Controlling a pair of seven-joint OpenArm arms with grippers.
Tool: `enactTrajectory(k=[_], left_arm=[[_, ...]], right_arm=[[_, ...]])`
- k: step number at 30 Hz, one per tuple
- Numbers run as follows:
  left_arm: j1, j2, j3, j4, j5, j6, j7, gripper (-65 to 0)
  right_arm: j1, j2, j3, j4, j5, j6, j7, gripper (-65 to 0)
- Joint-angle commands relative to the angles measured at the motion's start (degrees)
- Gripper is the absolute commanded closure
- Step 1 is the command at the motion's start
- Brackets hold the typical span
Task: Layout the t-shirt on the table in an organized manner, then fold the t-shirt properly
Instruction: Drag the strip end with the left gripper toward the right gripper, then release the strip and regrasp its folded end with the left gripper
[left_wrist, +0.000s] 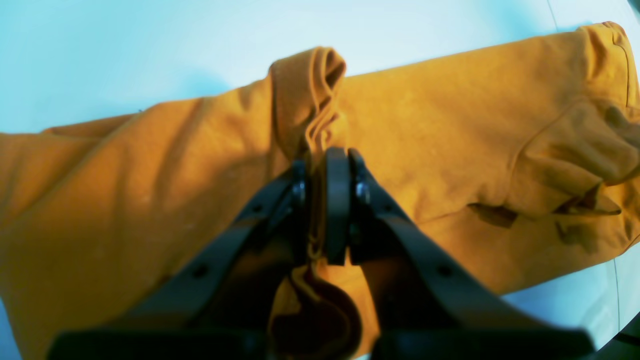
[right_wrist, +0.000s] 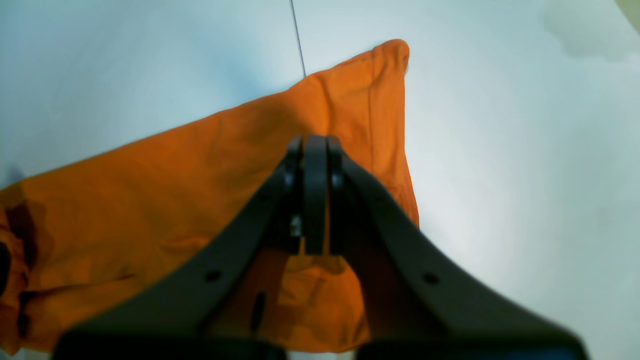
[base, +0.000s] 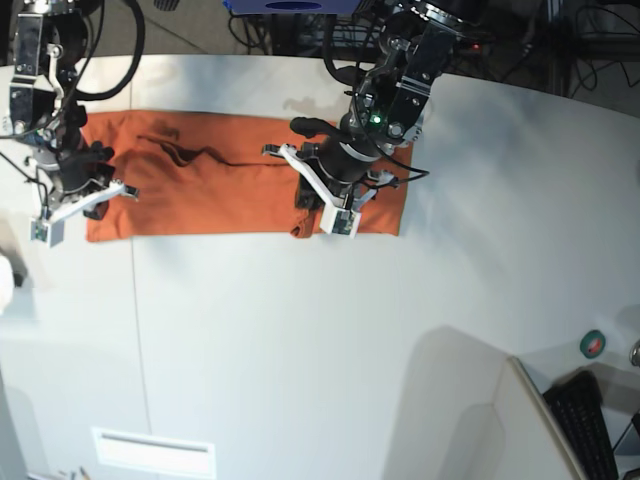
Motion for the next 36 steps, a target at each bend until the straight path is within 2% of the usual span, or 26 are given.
enactTrajectory(k=[1, 3, 10, 12, 14, 17, 20, 22, 25, 26, 32, 33, 35, 36], left_arm=[[-0.5, 0.5, 0.1, 1.1, -0.4, -0.3, -1.2, 0.0], [-0.5, 0.5, 0.5, 1.3, -0.4, -0.3, -1.2, -0.2], [-2.2, 0.2, 7.8, 1.1, -0.4, -0.3, -1.1, -35.4], [-2.6, 0.2, 9.6, 1.3, -0.4, -0.3, -1.1, -42.1], [-2.7, 0.2, 10.1, 1.6, -0.5, -0.3, -1.1, -44.4], [-2.6, 0.0, 10.0, 2.2, -0.6, -0.3, -1.1, -42.6], [-0.5, -2.9, 6.4, 4.5, -0.8, -0.3, -1.2, -35.1], [1.3, -4.2, 2.3, 6.1, -2.2, -0.3, -1.3, -25.0], [3.3, -6.4, -4.7, 6.9, -6.1, -0.5, -1.2, -4.4], [3.7, -7.5, -6.9, 6.9, -7.7, -0.6, -1.2, 0.0], [7.2, -13.8, -19.6, 6.5, -16.6, -0.6, -1.5, 0.0], [7.6, -14.5, -21.3, 6.5, -17.4, -0.7, -1.5, 0.0], [7.9, -15.5, -24.9, 6.4, -17.8, -1.4, -1.5, 0.0], [8.0, -15.8, -26.5, 6.2, -17.7, -3.1, -1.5, 0.0]], right_arm=[[0.4, 0.5, 0.2, 0.8, 0.3, 0.1, 1.3, 0.0], [0.4, 0.5, 0.2, 0.8, 0.3, 0.1, 1.3, 0.0], [0.4, 0.5, 0.2, 1.2, 0.3, 0.1, 1.3, 0.0], [0.4, 0.5, 0.2, 1.2, 0.3, 0.1, 1.3, 0.0], [0.4, 0.5, 0.2, 1.2, 0.3, 0.1, 1.3, 0.0], [0.4, -0.3, 0.7, 1.2, 0.4, 0.1, 1.3, 0.0], [0.5, -1.7, 2.8, 1.2, 3.6, 0.1, 1.1, 0.0], [0.6, -1.8, 4.5, 0.8, 7.3, 0.2, -0.8, 0.0], [1.8, -1.5, 6.9, 0.8, 12.1, 0.2, -3.7, 0.0], [2.3, -1.4, 7.8, 0.7, 12.9, 0.2, -4.4, -1.7], [6.2, -1.4, 12.9, -1.0, 14.6, 0.3, -11.1, -47.6], [7.0, -1.3, 13.6, -2.3, 15.1, 0.4, -12.3, -52.1], [8.4, -1.1, 15.1, -6.5, 15.4, 1.8, -14.1, -53.4], [8.9, -0.4, 16.0, -8.6, 15.7, 3.7, -14.1, -53.4]])
